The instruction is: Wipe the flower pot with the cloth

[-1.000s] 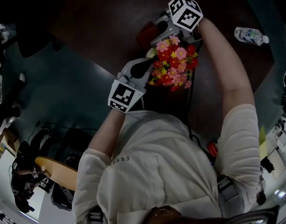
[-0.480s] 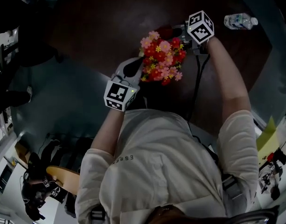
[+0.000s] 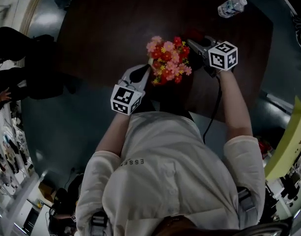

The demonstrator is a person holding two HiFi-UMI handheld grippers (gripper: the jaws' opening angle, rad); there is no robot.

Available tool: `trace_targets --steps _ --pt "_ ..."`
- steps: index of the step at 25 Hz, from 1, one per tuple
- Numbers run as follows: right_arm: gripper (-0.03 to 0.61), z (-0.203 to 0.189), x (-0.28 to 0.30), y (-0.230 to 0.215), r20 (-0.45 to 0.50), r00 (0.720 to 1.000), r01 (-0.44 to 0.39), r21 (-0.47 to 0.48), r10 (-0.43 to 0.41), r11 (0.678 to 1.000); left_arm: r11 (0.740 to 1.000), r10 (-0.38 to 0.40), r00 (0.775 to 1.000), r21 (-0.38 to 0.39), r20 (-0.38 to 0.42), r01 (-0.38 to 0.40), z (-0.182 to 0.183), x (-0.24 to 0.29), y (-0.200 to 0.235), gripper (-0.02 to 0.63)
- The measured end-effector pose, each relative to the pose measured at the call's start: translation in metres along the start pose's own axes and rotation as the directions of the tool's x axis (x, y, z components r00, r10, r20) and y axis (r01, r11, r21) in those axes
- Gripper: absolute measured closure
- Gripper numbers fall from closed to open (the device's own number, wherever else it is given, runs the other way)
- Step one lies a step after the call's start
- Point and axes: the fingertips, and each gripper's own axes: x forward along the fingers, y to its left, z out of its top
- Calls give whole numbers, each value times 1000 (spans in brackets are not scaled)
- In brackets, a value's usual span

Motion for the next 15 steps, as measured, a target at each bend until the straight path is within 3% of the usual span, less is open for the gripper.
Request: trace_targets --steps 4,6,8,11,13,15 --pt "529 -36 -42 22 99 966 233 59 -238 971 991 -103 995 84 -4 103 3 -10 8 585" --pt "529 -55 -56 39 149 935 301 141 -321 943 977 -168 986 136 12 165 10 -14 8 543" --pt "529 -76 -65 52 197 895 345 263 -400 901 948 -246 969 206 -1 241 11 -11 5 450" --pt "529 -109 -63 69 210 858 352 422 -468 835 859 -339 936 373 -97 350 -5 3 3 275" --pt "529 -121 -55 82 202 856 349 450 -475 822 786 -360 910 458 -204 414 -21 16 5 167" --pt "529 -127 -44 92 193 858 354 449 -476 821 729 -386 881 495 -274 473 -30 27 6 107"
